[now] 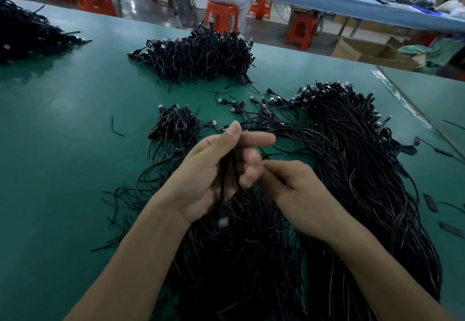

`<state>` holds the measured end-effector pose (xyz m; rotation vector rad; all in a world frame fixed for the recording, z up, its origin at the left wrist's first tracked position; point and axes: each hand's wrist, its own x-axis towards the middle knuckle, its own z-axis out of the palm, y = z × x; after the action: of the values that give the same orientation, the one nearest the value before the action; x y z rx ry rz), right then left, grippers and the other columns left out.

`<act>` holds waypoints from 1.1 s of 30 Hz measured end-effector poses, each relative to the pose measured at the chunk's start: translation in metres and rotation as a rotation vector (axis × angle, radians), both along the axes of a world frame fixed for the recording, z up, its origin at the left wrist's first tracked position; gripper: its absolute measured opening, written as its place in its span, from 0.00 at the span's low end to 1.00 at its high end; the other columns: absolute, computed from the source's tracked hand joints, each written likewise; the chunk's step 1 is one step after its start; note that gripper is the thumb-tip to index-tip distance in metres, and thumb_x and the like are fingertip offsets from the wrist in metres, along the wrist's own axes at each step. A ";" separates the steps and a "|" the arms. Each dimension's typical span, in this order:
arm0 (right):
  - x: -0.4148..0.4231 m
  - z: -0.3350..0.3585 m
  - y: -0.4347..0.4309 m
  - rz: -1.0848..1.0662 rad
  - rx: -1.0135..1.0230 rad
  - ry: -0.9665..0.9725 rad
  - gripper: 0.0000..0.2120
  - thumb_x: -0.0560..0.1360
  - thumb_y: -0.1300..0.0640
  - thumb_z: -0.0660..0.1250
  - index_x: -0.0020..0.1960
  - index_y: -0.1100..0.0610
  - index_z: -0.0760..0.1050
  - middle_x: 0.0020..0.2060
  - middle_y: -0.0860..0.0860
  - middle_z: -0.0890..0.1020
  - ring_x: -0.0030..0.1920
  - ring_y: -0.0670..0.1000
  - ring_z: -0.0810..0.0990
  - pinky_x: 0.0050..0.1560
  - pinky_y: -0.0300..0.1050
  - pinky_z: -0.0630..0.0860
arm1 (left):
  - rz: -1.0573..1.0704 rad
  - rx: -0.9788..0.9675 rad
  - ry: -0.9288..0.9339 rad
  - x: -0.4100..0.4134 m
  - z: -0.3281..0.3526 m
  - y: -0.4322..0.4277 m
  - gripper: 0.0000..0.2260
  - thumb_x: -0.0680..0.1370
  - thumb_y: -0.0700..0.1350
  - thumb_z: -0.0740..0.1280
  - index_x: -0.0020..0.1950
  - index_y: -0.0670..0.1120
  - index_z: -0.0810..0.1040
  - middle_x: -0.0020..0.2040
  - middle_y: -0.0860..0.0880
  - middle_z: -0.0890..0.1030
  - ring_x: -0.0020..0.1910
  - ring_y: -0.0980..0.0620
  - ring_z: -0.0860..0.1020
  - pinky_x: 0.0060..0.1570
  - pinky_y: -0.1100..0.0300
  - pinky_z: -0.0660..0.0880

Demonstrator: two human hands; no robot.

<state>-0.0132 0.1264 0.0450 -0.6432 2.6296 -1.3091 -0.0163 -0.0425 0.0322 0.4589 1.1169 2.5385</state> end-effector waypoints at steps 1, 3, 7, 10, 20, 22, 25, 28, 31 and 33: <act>0.002 0.000 -0.001 0.032 0.050 -0.006 0.18 0.82 0.47 0.60 0.34 0.38 0.74 0.26 0.46 0.70 0.27 0.45 0.65 0.28 0.47 0.64 | 0.018 0.044 -0.011 -0.001 0.000 0.002 0.19 0.80 0.52 0.60 0.55 0.41 0.85 0.41 0.48 0.84 0.36 0.55 0.83 0.36 0.65 0.79; 0.006 0.004 0.000 0.073 0.136 0.012 0.18 0.82 0.51 0.59 0.33 0.42 0.69 0.26 0.44 0.71 0.26 0.43 0.65 0.27 0.39 0.64 | 0.068 0.122 -0.024 -0.003 -0.002 0.004 0.18 0.80 0.50 0.60 0.58 0.40 0.84 0.52 0.43 0.85 0.49 0.49 0.85 0.47 0.60 0.82; 0.011 0.014 0.004 0.095 0.282 0.082 0.15 0.81 0.46 0.57 0.38 0.49 0.69 0.29 0.45 0.74 0.27 0.46 0.70 0.33 0.44 0.68 | 0.403 -0.126 0.076 -0.007 -0.005 0.008 0.17 0.80 0.49 0.61 0.63 0.41 0.80 0.57 0.43 0.84 0.58 0.46 0.83 0.55 0.57 0.80; 0.009 0.022 0.008 0.021 0.240 0.186 0.13 0.79 0.44 0.61 0.42 0.49 0.77 0.31 0.40 0.78 0.29 0.44 0.74 0.33 0.45 0.70 | 0.568 -0.613 0.273 -0.005 -0.011 0.010 0.13 0.82 0.48 0.61 0.58 0.45 0.81 0.49 0.51 0.86 0.49 0.54 0.85 0.49 0.60 0.81; -0.010 0.018 0.016 -0.033 -0.242 0.191 0.10 0.69 0.48 0.75 0.38 0.53 0.81 0.29 0.48 0.80 0.28 0.41 0.73 0.31 0.33 0.70 | -0.002 -0.669 0.084 0.003 0.000 0.003 0.24 0.85 0.53 0.56 0.37 0.46 0.83 0.22 0.51 0.74 0.18 0.57 0.68 0.19 0.68 0.63; -0.013 0.014 0.016 -0.120 -0.294 0.171 0.09 0.69 0.46 0.73 0.39 0.52 0.81 0.30 0.49 0.80 0.30 0.43 0.73 0.32 0.36 0.71 | -0.048 -0.480 0.026 0.002 0.001 -0.001 0.22 0.83 0.53 0.59 0.35 0.45 0.81 0.20 0.54 0.68 0.17 0.59 0.62 0.17 0.68 0.58; -0.012 0.007 0.013 -0.172 -0.253 0.111 0.09 0.73 0.44 0.67 0.42 0.48 0.82 0.29 0.46 0.80 0.28 0.43 0.72 0.29 0.37 0.68 | -0.115 -0.160 -0.047 -0.001 0.004 -0.005 0.19 0.82 0.51 0.59 0.35 0.46 0.79 0.20 0.56 0.67 0.17 0.62 0.63 0.18 0.69 0.58; -0.006 0.001 0.008 -0.121 -0.131 0.068 0.10 0.77 0.45 0.64 0.43 0.45 0.82 0.30 0.49 0.79 0.26 0.42 0.69 0.27 0.38 0.65 | -0.071 0.062 -0.042 -0.002 0.003 -0.003 0.18 0.82 0.50 0.58 0.43 0.44 0.83 0.26 0.55 0.74 0.21 0.62 0.70 0.21 0.70 0.67; 0.002 -0.001 0.002 -0.028 -0.022 0.057 0.10 0.80 0.51 0.65 0.43 0.46 0.82 0.28 0.52 0.77 0.25 0.48 0.68 0.26 0.44 0.65 | 0.098 0.169 -0.080 -0.001 0.004 0.005 0.17 0.79 0.50 0.61 0.50 0.42 0.87 0.38 0.50 0.84 0.33 0.58 0.82 0.33 0.68 0.78; 0.008 0.001 0.000 0.048 0.052 0.086 0.11 0.81 0.55 0.62 0.43 0.51 0.81 0.27 0.48 0.76 0.24 0.48 0.68 0.25 0.41 0.65 | 0.251 0.122 -0.050 -0.002 0.002 0.008 0.16 0.78 0.49 0.63 0.52 0.41 0.86 0.47 0.45 0.86 0.44 0.52 0.85 0.40 0.65 0.81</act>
<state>-0.0056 0.1266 0.0457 -0.7663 2.6886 -1.2214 -0.0180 -0.0342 0.0343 0.2984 1.0652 2.8306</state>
